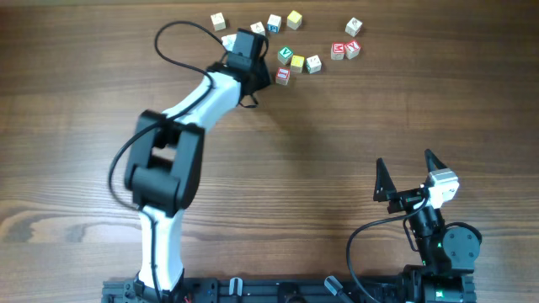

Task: Form a circle
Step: 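Grasp the white block with the left gripper and carry it toward the front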

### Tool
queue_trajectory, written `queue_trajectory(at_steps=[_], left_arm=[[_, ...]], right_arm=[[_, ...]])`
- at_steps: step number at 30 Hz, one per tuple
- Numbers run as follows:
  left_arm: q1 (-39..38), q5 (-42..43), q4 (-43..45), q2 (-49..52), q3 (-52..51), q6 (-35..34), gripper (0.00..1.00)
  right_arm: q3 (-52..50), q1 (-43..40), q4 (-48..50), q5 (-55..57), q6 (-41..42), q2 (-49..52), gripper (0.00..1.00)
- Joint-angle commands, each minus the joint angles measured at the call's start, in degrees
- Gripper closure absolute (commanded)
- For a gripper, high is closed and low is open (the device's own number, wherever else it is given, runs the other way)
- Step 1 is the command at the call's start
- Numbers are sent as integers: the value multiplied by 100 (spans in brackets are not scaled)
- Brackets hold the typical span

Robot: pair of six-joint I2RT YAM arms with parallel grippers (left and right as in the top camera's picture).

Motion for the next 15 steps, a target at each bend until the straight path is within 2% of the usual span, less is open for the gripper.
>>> queue_trajectory(at_steps=[1, 6, 9, 12, 15], left_arm=[[63, -221, -990, -1513, 2, 546, 82], [-33, -221, -2896, -3069, 0, 476, 91], [-127, -223, -3696, -3464, 0, 256, 91], [-251, -225, -4109, -3449, -103, 177, 92], [-337, -225, -3803, -3434, -664, 125, 91]], right_arm=[[-4, 39, 31, 96, -13, -35, 0], [-4, 39, 33, 96, -13, -35, 1], [-4, 39, 31, 96, -13, -35, 0], [-4, 39, 31, 96, -11, -35, 0], [-4, 39, 31, 96, -13, -35, 0]])
